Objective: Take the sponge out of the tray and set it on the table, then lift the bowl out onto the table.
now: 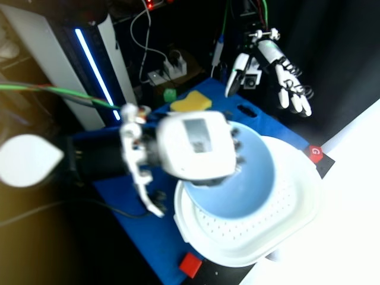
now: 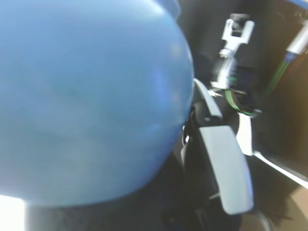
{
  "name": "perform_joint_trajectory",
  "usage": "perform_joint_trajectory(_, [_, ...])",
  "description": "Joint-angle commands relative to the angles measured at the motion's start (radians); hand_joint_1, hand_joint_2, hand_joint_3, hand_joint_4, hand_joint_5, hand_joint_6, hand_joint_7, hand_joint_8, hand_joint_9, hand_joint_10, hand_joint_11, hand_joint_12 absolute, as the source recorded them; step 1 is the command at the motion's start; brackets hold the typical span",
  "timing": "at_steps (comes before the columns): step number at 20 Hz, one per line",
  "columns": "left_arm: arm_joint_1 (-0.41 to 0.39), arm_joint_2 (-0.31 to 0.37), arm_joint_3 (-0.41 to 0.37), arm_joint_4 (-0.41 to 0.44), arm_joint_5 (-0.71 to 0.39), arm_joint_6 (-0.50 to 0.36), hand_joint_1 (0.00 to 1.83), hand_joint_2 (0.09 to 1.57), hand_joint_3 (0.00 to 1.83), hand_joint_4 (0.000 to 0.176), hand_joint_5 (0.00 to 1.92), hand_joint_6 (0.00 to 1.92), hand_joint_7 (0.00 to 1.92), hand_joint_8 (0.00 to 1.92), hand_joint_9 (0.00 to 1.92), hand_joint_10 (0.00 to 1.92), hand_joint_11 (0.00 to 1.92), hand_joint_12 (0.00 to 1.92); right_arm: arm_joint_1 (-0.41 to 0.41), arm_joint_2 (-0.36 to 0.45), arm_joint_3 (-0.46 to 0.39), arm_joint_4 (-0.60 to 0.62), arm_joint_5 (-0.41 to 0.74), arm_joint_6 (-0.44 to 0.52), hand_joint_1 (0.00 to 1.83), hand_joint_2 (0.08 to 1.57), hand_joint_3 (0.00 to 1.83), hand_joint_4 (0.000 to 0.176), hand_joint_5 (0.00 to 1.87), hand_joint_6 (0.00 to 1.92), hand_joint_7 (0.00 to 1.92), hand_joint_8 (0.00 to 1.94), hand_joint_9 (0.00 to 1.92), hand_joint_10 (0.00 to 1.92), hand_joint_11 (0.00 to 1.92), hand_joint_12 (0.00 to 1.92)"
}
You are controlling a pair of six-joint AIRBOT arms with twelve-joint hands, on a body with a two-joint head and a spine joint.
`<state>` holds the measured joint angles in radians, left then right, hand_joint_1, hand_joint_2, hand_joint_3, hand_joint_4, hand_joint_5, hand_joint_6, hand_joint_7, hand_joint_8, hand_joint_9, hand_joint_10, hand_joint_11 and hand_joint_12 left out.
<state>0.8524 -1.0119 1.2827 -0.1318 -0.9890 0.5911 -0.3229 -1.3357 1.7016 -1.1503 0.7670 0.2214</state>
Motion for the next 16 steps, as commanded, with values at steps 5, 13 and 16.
perform_joint_trajectory(5, [0.025,0.036,-0.025,-0.054,-0.170,-0.006,0.71,0.91,0.00,0.097,0.25,0.01,0.17,0.01,0.05,0.00,0.00,0.00,-0.049,0.138,-0.179,0.065,0.167,-0.040,0.44,1.49,0.00,0.000,1.05,1.92,1.51,1.94,1.63,1.92,1.62,1.92])
perform_joint_trajectory(13, [0.044,0.040,-0.035,-0.064,-0.177,-0.006,0.72,0.95,0.01,0.101,0.18,0.00,0.12,0.00,0.00,0.00,0.00,0.00,-0.196,0.185,-0.300,0.040,0.259,-0.037,0.73,1.50,0.00,0.000,0.40,1.91,1.25,1.94,1.50,1.92,1.54,1.92])
perform_joint_trajectory(16, [0.047,0.040,-0.036,-0.065,-0.177,-0.006,0.74,0.94,0.01,0.137,0.19,0.00,0.11,0.00,0.00,0.00,0.00,0.00,-0.234,0.155,-0.274,0.017,0.256,0.011,0.73,1.50,0.00,0.000,0.40,1.92,1.30,1.94,1.54,1.92,1.55,1.92])
